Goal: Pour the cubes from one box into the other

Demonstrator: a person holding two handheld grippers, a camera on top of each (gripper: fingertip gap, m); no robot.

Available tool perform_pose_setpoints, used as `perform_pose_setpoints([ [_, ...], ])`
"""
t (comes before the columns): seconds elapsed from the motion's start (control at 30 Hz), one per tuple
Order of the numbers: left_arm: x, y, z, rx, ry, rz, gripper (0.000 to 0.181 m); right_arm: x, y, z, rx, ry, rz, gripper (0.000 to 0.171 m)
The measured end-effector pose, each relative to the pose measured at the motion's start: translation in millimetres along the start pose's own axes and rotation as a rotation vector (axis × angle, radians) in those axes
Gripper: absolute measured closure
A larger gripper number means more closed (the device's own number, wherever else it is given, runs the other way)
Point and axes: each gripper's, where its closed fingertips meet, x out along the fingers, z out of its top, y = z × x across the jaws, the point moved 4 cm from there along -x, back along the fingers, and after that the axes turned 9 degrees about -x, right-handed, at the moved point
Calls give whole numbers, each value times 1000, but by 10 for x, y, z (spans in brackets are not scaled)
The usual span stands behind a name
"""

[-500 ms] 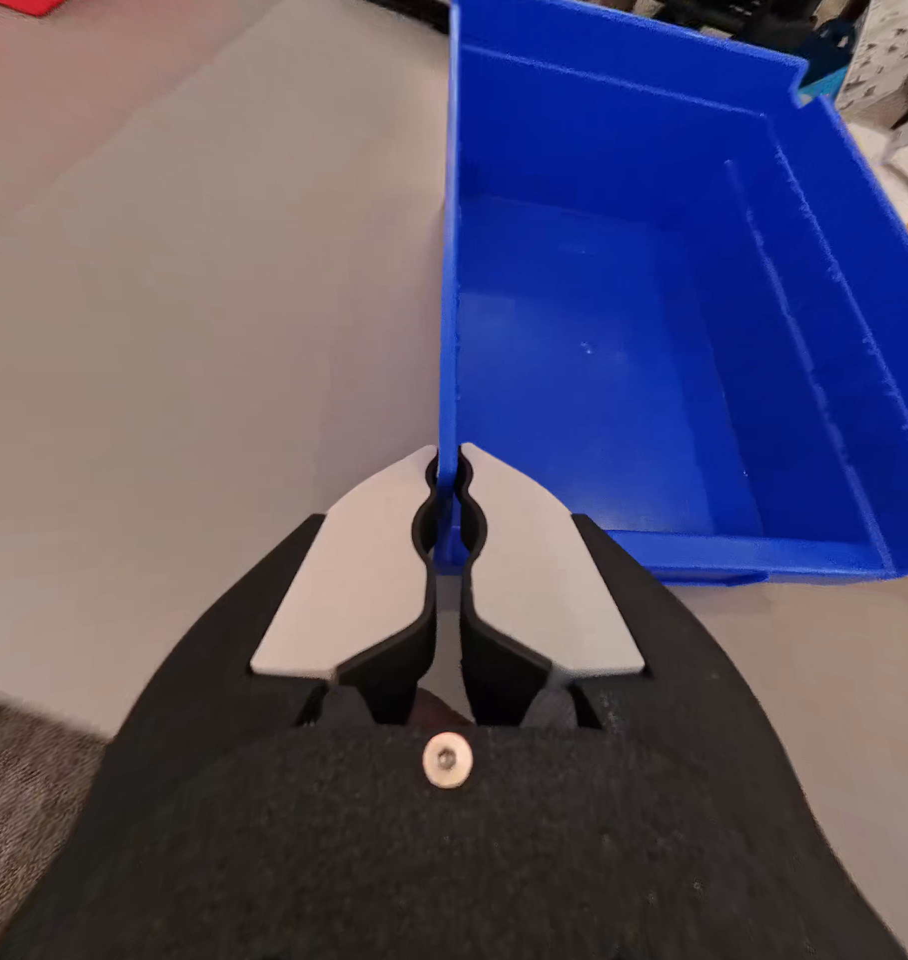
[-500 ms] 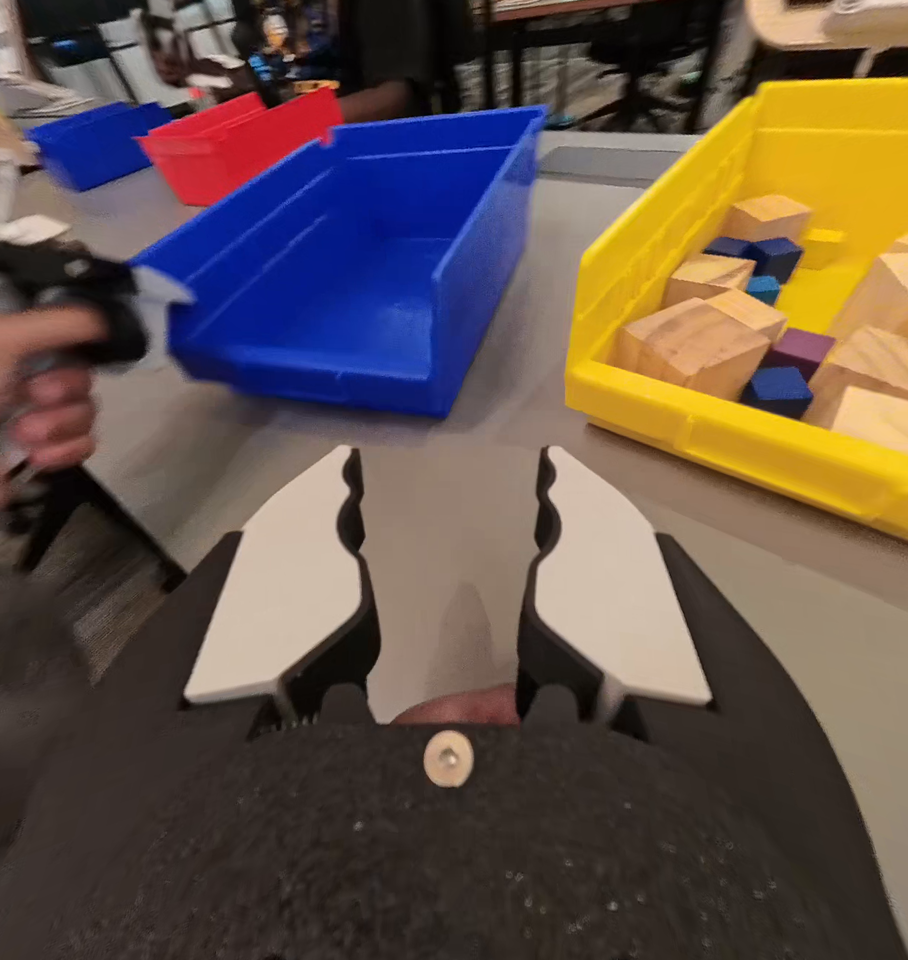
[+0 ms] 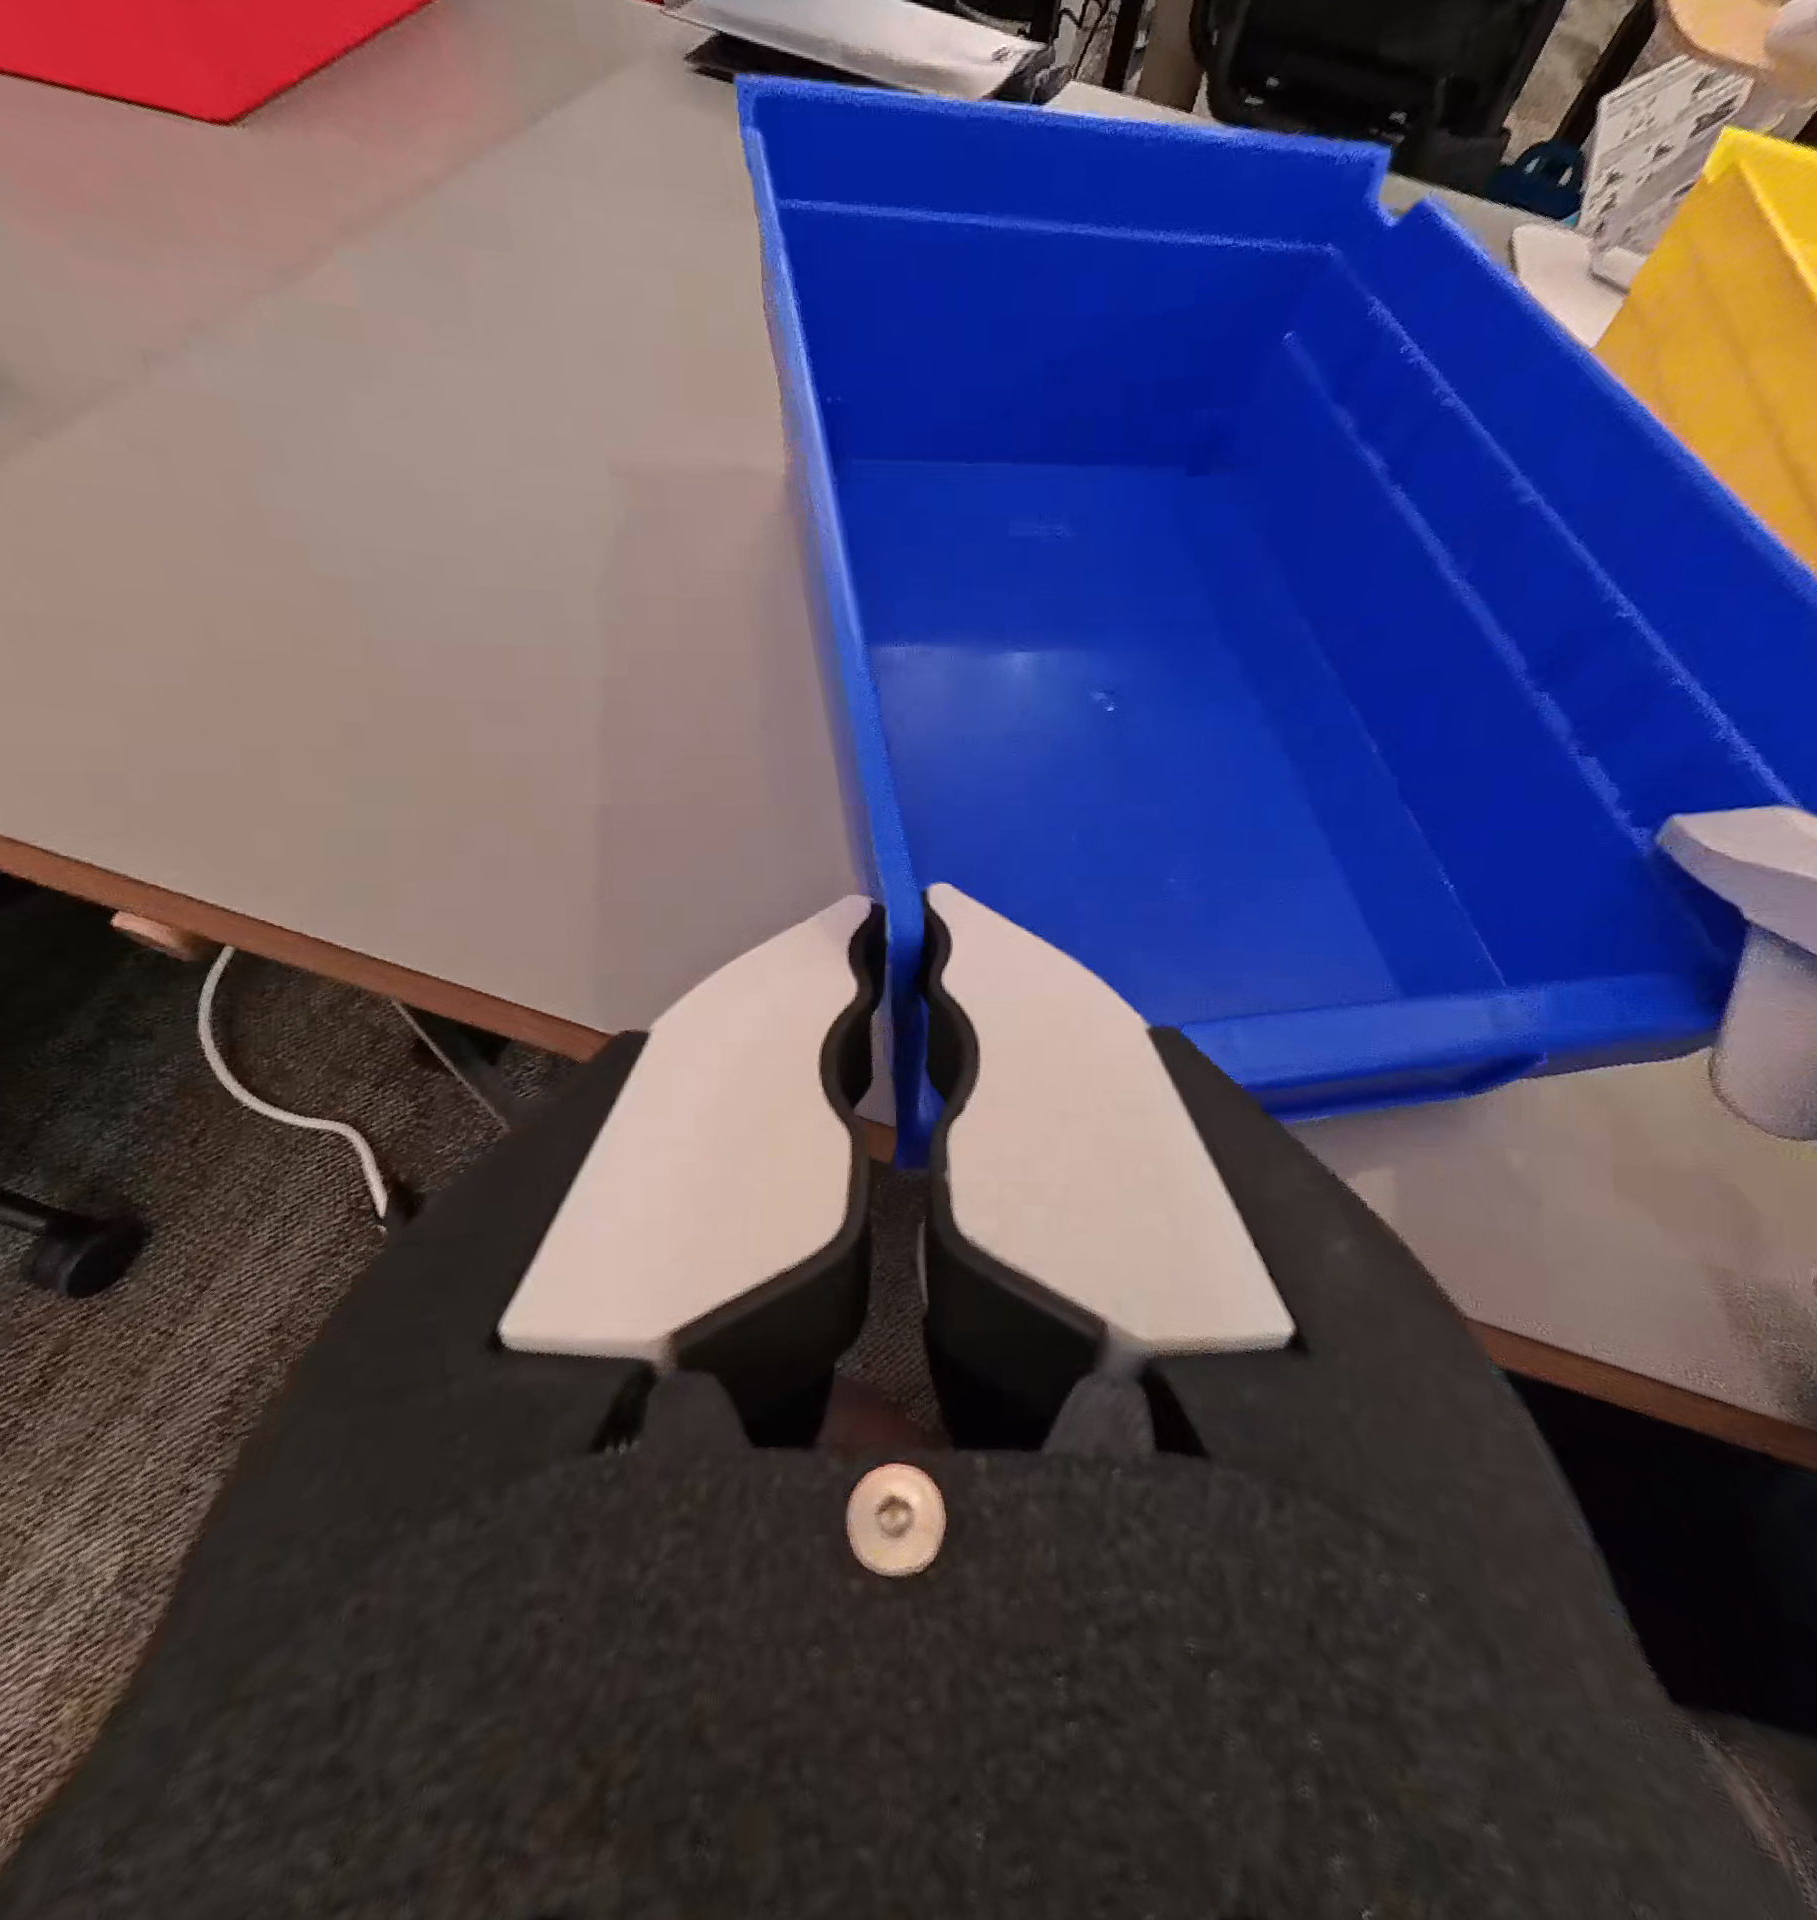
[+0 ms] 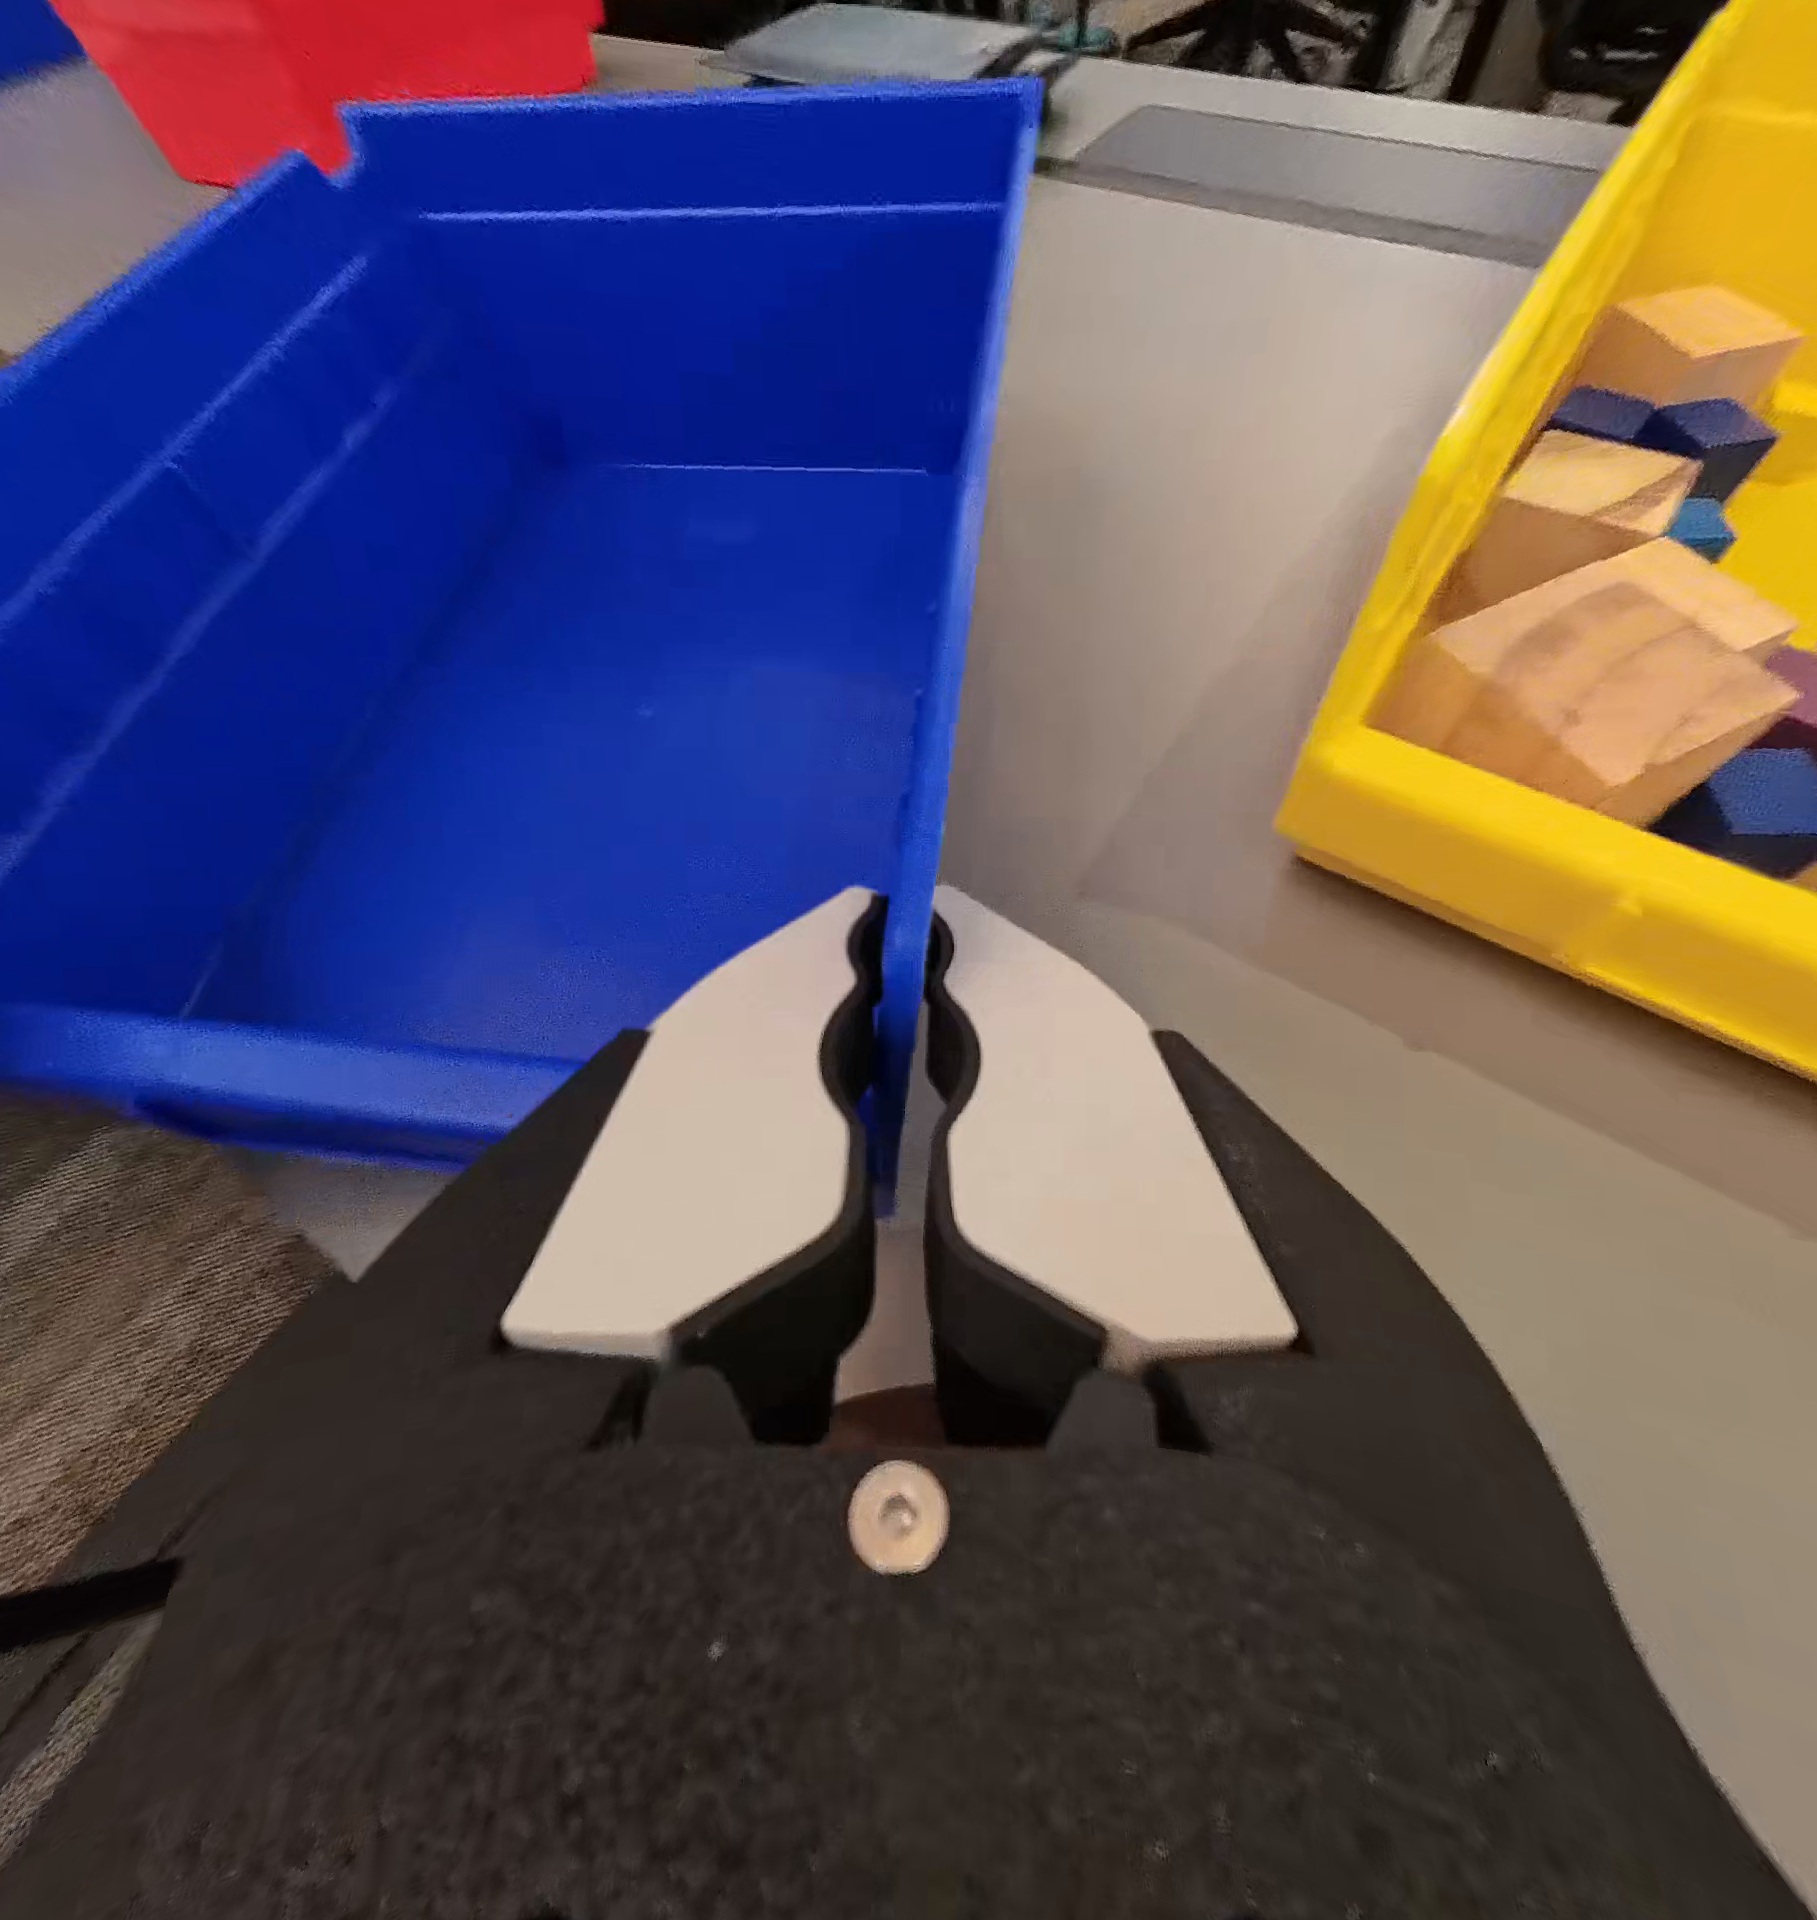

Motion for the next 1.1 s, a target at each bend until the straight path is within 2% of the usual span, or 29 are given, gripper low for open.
perform_pose_setpoints([
  [0.17,-61,-192,72,37,-84,-27,177,-243,-135,68,2,-120,-67,168],
  [0.33,-308,-779,349,112,-293,-103,178,-787,-563,351,2,-288,-181,168],
  [0.43,-439,-1347,613,132,-390,-184,179,-1191,-1002,564,11,-380,-281,168],
  [0.53,-448,-2113,810,134,-342,-282,178,-1630,-1626,683,0,-415,-412,168],
  [0.63,-453,-3051,883,211,-326,-407,177,-2075,-2382,561,15,-364,-488,166],
  [0.73,-327,-3946,596,238,-267,-500,177,-2455,-3142,239,102,-309,-559,167],
  [0.87,10,-4819,-139,192,-94,-551,178,-2714,-3949,-350,187,-138,-744,169],
  [0.97,263,-5143,-673,169,0,-541,178,-2709,-4311,-779,267,-39,-756,169],
  [1.1,539,-5257,-1165,212,59,-517,177,-2359,-4669,-1324,279,95,-708,164],
])
